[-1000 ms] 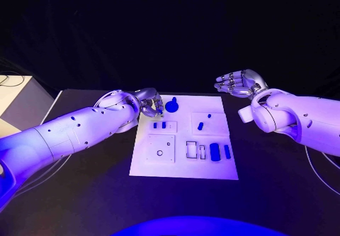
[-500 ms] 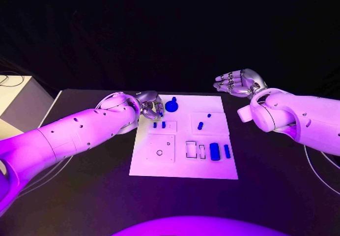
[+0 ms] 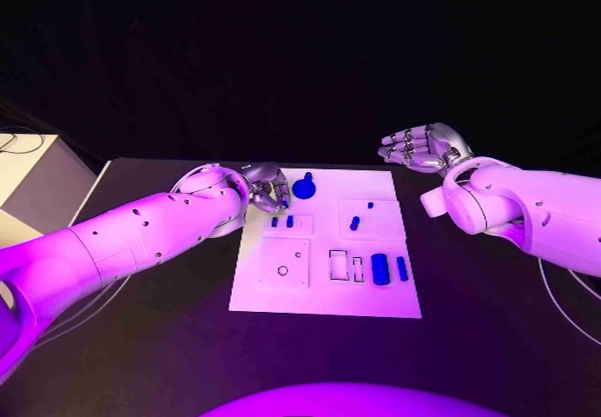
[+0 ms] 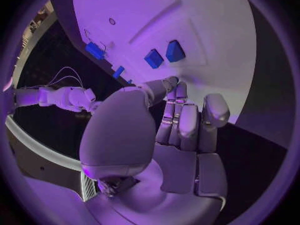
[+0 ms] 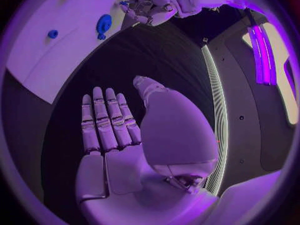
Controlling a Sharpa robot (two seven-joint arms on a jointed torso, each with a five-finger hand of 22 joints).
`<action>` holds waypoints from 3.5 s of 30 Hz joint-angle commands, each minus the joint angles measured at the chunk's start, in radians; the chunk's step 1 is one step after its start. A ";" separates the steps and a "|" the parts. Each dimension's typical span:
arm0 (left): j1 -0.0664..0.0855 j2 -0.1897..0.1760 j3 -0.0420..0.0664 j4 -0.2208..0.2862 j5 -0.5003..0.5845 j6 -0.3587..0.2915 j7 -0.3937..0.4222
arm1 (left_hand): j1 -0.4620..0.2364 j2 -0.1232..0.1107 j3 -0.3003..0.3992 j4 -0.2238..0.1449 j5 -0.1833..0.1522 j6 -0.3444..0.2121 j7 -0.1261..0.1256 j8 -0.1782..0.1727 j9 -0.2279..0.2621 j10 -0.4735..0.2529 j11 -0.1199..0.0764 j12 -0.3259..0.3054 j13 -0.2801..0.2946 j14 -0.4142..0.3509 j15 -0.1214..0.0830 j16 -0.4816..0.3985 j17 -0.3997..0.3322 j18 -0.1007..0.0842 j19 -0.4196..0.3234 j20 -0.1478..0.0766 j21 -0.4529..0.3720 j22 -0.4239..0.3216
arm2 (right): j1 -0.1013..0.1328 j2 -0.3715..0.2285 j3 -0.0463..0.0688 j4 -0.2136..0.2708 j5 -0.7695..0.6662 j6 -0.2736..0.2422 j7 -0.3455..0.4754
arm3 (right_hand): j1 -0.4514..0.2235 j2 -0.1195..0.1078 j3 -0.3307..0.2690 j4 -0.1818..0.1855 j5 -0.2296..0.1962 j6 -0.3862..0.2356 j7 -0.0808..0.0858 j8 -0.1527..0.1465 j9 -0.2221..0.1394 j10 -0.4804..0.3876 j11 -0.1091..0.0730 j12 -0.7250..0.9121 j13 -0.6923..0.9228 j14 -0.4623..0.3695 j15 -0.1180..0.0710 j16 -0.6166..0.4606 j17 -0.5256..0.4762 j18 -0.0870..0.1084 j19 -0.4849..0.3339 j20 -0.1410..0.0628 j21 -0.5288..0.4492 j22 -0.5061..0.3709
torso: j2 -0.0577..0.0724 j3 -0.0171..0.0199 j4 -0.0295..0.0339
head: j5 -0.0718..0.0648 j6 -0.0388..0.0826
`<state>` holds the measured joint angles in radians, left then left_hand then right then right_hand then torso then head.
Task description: Assemble the parts on the task board
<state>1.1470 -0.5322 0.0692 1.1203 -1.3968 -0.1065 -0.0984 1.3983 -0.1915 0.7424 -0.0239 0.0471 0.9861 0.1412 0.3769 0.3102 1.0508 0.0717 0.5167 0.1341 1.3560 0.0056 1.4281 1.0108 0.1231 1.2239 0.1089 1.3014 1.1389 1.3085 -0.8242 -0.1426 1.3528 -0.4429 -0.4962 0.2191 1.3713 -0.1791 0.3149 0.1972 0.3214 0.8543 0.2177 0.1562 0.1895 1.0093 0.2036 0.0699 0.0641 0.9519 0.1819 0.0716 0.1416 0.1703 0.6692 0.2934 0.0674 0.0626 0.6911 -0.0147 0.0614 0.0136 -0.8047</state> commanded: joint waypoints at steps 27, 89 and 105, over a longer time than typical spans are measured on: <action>-0.002 0.024 -0.004 -0.012 -0.018 0.023 -0.033 | -0.005 0.003 -0.001 -0.006 0.004 0.003 0.003 -0.003 0.002 0.006 0.004 -0.010 0.000 -0.002 0.002 -0.001 0.007 -0.014 0.005 -0.001 0.005 0.005 | 0.000 0.000 0.001 0.003 -0.013 0.030 0.007 | -0.001 0.005 0.007 -0.001 0.007 0.005 0.043 -0.005 -0.002 0.007 0.002 -0.004 -0.001 -0.002 0.000 -0.004 -0.003 0.003 -0.009 -0.003 -0.006 -0.001 | 0.001 0.0001 0.0003 | -0.007 -0.002; -0.002 -0.019 -0.011 -0.018 0.008 -0.058 -0.010 | -0.013 -0.009 0.000 -0.034 0.004 -0.126 0.007 -0.138 -0.034 0.033 0.000 -0.069 0.014 -0.012 0.000 0.001 -0.015 -0.015 0.004 -0.002 0.010 0.013 | 0.000 -0.004 0.001 -0.012 -0.070 0.070 -0.012 | 0.042 -0.006 0.058 -0.056 -0.035 0.024 0.026 -0.007 -0.004 0.011 -0.011 -0.004 -0.001 0.056 -0.020 0.028 -0.003 0.015 0.155 -0.013 0.049 0.022 | -0.001 -0.0009 0.0007 | -0.012 -0.002; -0.003 -0.121 0.069 -0.016 0.692 -0.089 0.261 | -0.052 0.020 -0.030 0.005 0.004 -0.091 0.039 -0.127 -0.030 -0.040 0.037 -0.064 0.042 -0.176 0.031 -0.116 -0.308 0.043 -0.218 0.026 -0.187 -0.241 | -0.006 0.006 0.001 -0.061 -0.634 0.212 -0.130 | 0.052 -0.026 0.149 -0.157 -0.077 0.131 -0.041 0.015 0.012 0.183 -0.092 0.009 0.000 0.434 -0.155 0.247 0.193 0.010 0.472 -0.169 0.300 0.141 | -0.005 -0.0059 0.0106 | -0.033 0.014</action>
<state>1.1446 -0.6451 0.1360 1.0942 -0.9789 -0.2257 0.0417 1.3581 -0.1720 0.7129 -0.0246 0.0469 0.8955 0.1752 0.2496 0.2813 1.0174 0.1073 0.4492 0.1744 1.1934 0.0351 1.3227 0.7251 0.1468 1.0232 0.1338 1.1316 0.9179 1.3056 -0.8194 -0.1423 1.2923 -0.8441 -0.3422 0.1475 1.4255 -0.2124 0.4718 0.0423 0.2474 0.9804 0.1777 0.1702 0.2014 1.1840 0.1155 0.0818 0.0641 1.3650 0.0328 0.3043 0.3224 0.1702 1.1266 0.1336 0.3476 0.1916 0.6878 -0.0185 0.0673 -0.0148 -0.7916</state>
